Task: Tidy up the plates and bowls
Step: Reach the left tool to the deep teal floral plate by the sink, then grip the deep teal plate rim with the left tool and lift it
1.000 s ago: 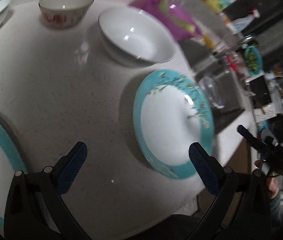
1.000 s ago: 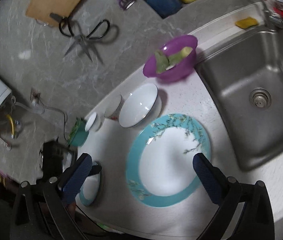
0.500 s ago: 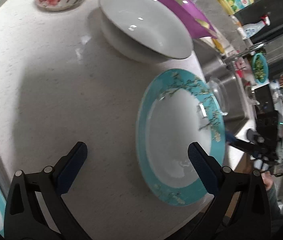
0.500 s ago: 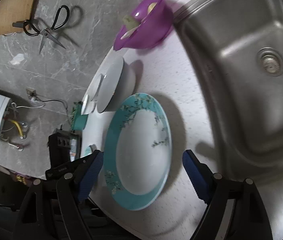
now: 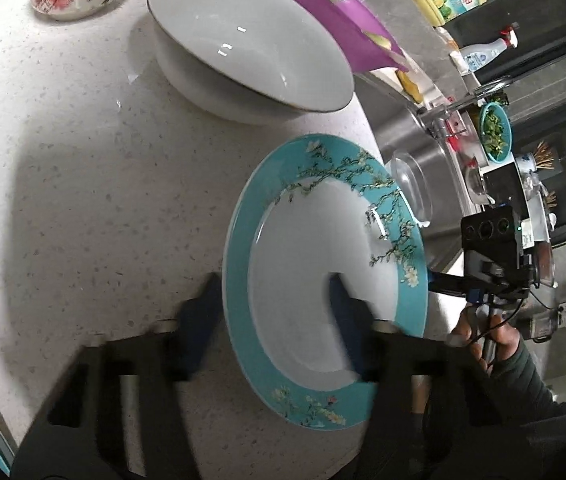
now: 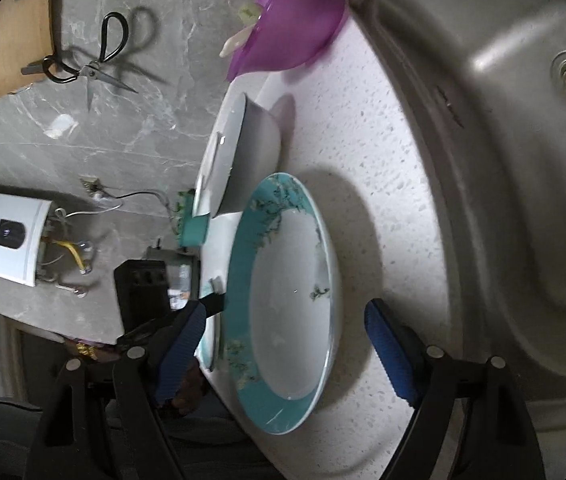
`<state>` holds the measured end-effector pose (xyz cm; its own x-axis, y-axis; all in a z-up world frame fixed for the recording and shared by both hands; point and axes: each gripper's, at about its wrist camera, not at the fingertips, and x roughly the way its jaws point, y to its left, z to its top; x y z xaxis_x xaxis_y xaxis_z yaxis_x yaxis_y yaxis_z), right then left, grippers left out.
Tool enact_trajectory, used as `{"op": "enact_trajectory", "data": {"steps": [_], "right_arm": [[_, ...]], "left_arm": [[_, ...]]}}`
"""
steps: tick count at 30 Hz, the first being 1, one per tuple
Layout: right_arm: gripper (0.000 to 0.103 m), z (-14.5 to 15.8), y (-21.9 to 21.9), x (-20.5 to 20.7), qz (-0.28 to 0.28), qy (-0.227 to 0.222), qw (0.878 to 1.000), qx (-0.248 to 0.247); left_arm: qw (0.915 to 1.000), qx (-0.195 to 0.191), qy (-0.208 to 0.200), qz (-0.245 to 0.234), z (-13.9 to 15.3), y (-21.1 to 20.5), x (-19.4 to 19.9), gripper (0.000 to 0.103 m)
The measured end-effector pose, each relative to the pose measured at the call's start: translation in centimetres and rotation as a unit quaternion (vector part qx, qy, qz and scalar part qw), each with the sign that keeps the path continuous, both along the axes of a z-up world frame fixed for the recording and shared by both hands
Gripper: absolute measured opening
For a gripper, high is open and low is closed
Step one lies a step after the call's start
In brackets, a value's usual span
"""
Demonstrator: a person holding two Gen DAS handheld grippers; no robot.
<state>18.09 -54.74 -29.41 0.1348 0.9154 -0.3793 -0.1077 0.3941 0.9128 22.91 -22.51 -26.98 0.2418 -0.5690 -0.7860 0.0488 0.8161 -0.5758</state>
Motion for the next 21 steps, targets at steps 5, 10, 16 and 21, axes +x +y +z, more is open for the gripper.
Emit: {"op": "enact_trajectory", "data": {"steps": [5,10,16,21], "right_arm": [[0.096,0.6,1.0,0.6,0.027,-0.005,1.0,-0.012],[0.039,-0.1,0.6,1.2,0.014,0.021,0.997,-0.072],[0.009,-0.6,0.0,0.9,0.016,0.028,0.994,-0.105],[0.01,-0.3,0.3,0.8,0.018,0.03,0.993,-0.115]], "left_arm": [[1.0,-0.006,0.001,0.003,-0.2,0.3,-0.2,0.031],[0.9999,-0.012,0.002,0.005,-0.6,0.3,0.1,0.023],[0.9997,-0.012,0.013,0.014,-1.3,0.5,0.7,0.006],[0.9995,-0.013,0.021,0.021,-1.5,0.3,1.0,0.006]]}}
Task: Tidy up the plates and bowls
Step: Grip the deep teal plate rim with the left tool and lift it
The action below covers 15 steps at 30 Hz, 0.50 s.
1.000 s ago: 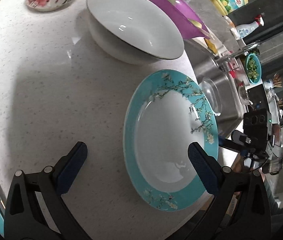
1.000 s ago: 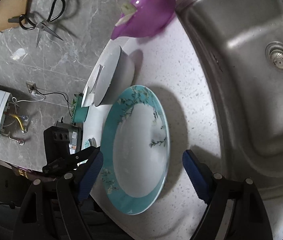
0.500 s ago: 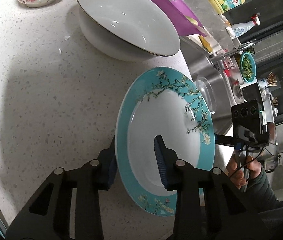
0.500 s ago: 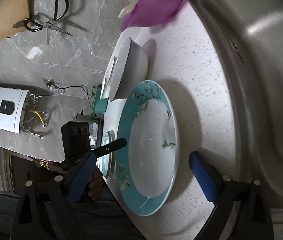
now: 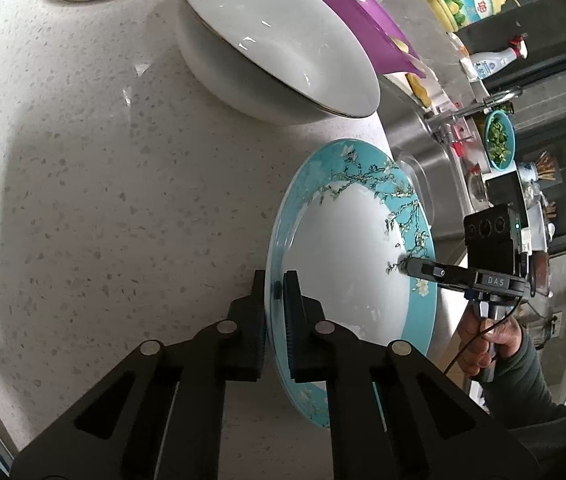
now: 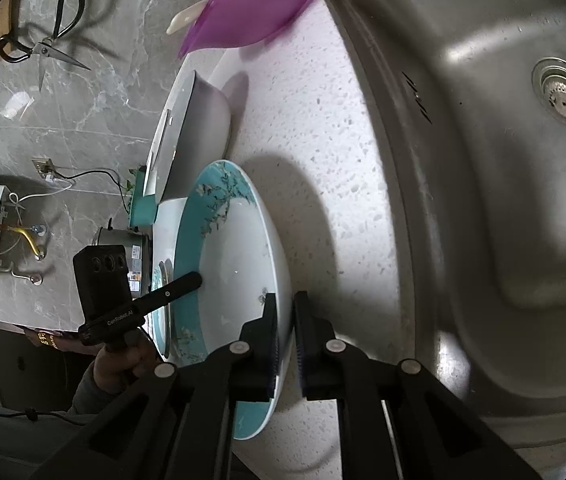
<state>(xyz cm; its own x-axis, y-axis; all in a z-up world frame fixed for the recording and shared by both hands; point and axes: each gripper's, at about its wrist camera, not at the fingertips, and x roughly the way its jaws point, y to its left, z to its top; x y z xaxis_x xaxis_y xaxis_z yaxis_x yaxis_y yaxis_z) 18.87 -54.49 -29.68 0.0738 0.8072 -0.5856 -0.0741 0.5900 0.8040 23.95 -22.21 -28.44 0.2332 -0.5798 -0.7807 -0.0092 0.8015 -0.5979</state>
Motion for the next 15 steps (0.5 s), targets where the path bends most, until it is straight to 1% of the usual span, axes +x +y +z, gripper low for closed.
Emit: {"op": "enact_trajectory", "data": {"steps": [4,8,13,14,15], "right_arm": [[0.01,0.1,0.3,-0.2,-0.002,0.009,1.0,-0.007],[0.011,0.2,0.5,-0.3,-0.006,0.019,1.0,-0.017],[0.011,0.3,1.0,-0.6,-0.006,0.032,0.999,-0.025],[0.011,0.4,1.1,-0.7,-0.006,0.034,0.999,-0.025],[0.011,0.4,1.2,-0.7,-0.006,0.035,0.999,-0.026]], "left_arm": [[0.9999,0.005,0.007,0.008,0.1,0.1,-0.4,0.006],[0.9997,-0.002,0.016,0.017,0.2,0.2,-0.2,0.006],[0.9996,-0.006,0.016,0.022,1.0,0.5,0.0,0.006],[0.9997,-0.005,0.007,0.021,1.2,0.6,0.1,0.006],[0.9997,-0.003,0.007,0.021,1.4,0.7,0.1,0.006]]}}
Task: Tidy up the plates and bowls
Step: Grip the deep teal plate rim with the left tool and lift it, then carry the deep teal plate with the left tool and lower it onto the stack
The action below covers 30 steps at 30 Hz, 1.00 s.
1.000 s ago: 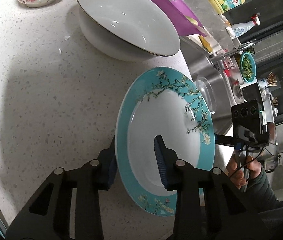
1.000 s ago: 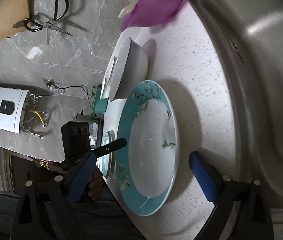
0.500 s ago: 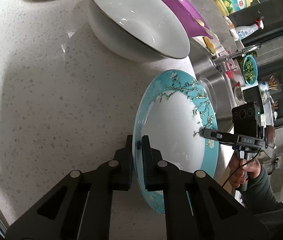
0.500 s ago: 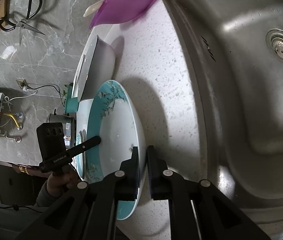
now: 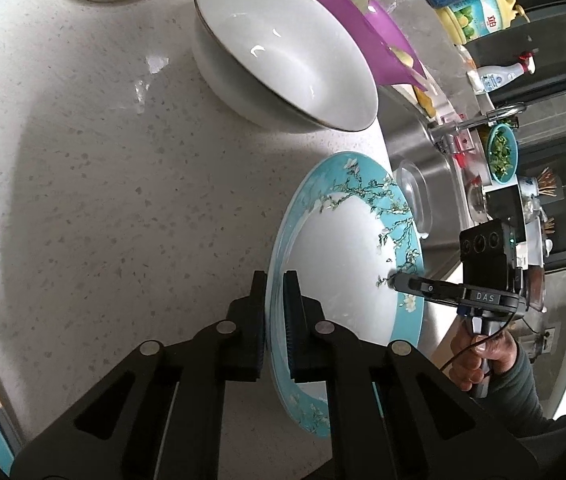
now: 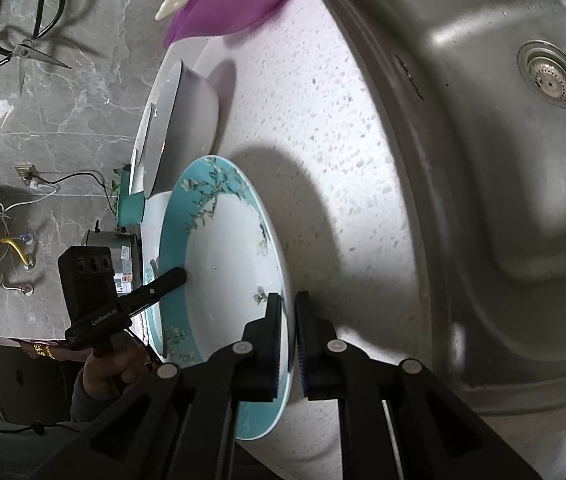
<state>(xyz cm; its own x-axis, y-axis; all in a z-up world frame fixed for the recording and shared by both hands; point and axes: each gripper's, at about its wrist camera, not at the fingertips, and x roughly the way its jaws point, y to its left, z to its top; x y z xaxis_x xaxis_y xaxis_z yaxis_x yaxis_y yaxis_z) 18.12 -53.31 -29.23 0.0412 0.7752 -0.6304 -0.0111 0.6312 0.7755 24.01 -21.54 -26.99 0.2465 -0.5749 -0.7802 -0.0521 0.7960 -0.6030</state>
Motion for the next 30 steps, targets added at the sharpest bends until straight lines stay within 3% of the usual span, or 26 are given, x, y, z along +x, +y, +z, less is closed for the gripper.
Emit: {"op": "enact_trajectory", "data": {"steps": [8,16,25,30], "right_arm": [[0.011,2.3,1.4,-0.4,0.001,-0.006,1.0,0.003],[0.011,5.9,4.6,-0.8,0.021,-0.014,1.0,-0.002],[0.011,10.3,12.4,-1.4,0.072,-0.033,0.997,0.0],[0.012,11.7,18.1,-1.2,0.111,-0.041,0.993,0.011]], "left_arm": [[0.9999,-0.003,-0.008,0.009,1.4,1.4,-0.4,0.006],[0.9994,-0.009,-0.021,0.027,4.8,4.7,-1.7,0.006],[0.9961,0.002,-0.056,0.068,10.3,12.4,-4.8,0.006],[0.9929,0.013,-0.058,0.103,11.6,18.3,-7.3,0.006]]}}
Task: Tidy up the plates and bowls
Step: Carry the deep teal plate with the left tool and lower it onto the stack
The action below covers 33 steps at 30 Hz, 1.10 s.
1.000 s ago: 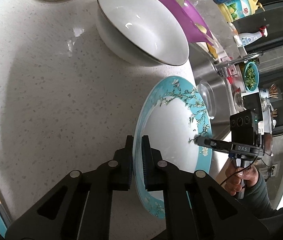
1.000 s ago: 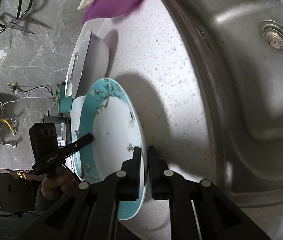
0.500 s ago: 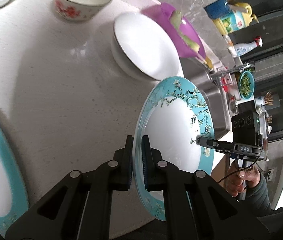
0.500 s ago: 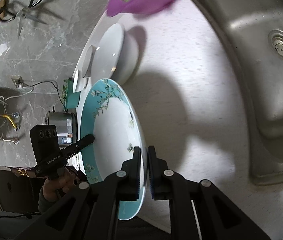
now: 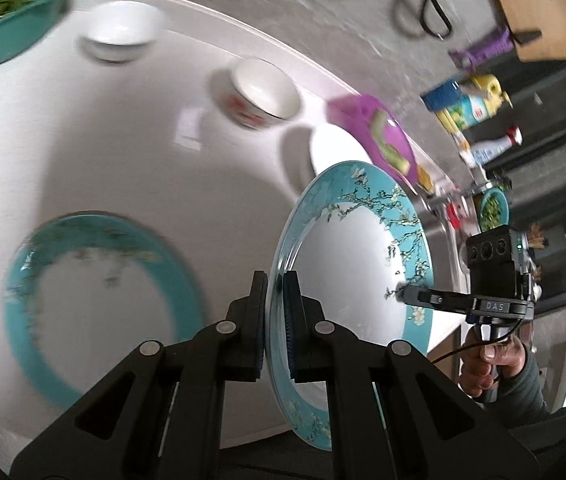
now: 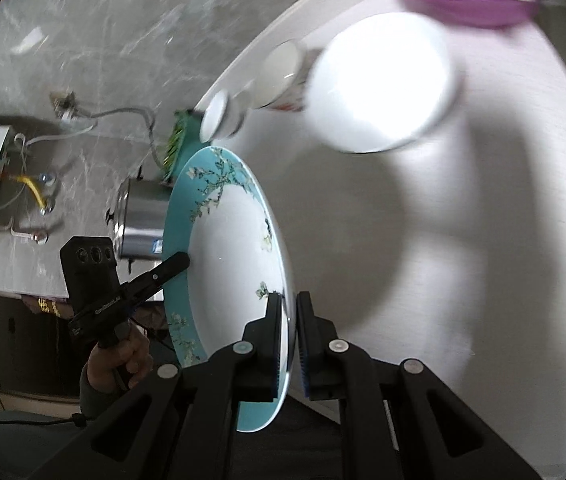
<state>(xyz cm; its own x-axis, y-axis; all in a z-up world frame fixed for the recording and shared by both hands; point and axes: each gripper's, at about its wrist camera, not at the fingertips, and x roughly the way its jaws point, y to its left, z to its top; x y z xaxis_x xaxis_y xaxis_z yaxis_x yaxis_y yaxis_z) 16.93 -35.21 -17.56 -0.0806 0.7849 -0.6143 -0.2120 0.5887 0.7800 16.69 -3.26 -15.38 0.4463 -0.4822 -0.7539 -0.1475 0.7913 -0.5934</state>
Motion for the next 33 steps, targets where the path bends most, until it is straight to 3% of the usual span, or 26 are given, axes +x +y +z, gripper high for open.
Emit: {"op": "enact_trajectory", "data": {"steps": [9,16,24,33], "right_arm": [[0.012,-1.1,10.1,-0.3,0.06,0.012,0.998,-0.008],[0.012,-4.0,15.8,-1.3,0.081,0.017,0.996,-0.037],[0.012,-5.8,17.6,-1.9,0.089,0.0,0.993,-0.079],[0.013,-6.0,18.7,-2.6,0.101,-0.057,0.984,-0.136]], "left_arm": [[0.9975,0.008,0.026,0.065,-2.1,11.1,-5.8,0.008],[0.9953,0.013,0.05,0.082,-5.8,16.6,-8.5,0.009],[0.995,0.032,0.058,0.074,-8.2,18.2,-9.7,0.01],[0.9941,0.067,0.062,0.059,-9.7,15.7,-8.3,0.014]]}}
